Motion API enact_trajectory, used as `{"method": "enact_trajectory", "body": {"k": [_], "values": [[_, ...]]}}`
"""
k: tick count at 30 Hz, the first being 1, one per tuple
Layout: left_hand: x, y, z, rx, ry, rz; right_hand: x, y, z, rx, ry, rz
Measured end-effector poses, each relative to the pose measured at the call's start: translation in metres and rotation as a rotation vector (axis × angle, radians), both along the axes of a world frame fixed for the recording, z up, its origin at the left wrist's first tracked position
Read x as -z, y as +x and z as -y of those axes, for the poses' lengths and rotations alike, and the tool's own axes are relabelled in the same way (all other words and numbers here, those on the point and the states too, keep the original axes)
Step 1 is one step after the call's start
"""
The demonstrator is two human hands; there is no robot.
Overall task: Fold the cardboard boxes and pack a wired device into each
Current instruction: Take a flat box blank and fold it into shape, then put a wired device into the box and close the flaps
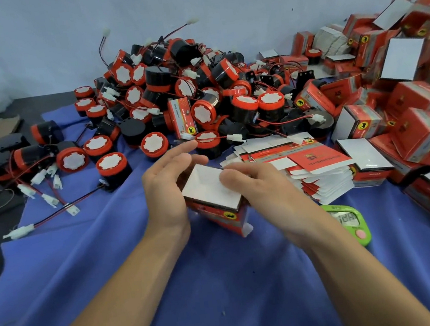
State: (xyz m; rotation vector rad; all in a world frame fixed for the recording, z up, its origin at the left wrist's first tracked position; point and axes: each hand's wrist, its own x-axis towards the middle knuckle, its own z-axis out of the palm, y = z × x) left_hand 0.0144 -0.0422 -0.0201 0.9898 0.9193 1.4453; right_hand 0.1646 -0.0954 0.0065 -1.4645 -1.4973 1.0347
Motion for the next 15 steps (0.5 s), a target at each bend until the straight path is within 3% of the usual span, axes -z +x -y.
{"method": "enact_trajectory", "body": {"k": [3, 4, 5, 8, 10, 12, 15], "values": [[-0.001, -0.006, -0.007, -0.033, 0.020, -0.007, 0.000, -0.005, -0.002, 0.041, 0.146, -0.395], [0.000, -0.007, -0.008, -0.031, 0.046, -0.020, 0.000, -0.005, -0.003, 0.059, 0.261, -0.396], [0.001, -0.008, -0.008, -0.014, 0.089, -0.034, 0.001, -0.005, -0.003, 0.093, 0.379, -0.320], [0.002, -0.006, -0.006, 0.132, 0.236, -0.047, 0.012, -0.010, -0.006, 0.270, 0.642, 0.203], [0.006, -0.003, -0.007, 0.222, 0.234, -0.144, 0.020, -0.016, -0.009, 0.320, 0.765, 0.447], [0.010, -0.002, -0.009, 0.227, 0.139, -0.287, 0.028, -0.017, -0.013, 0.235, 0.733, 0.530], [0.018, -0.011, -0.016, 0.283, 0.045, -0.401, 0.025, -0.010, -0.014, 0.129, 0.460, 0.486]]}}
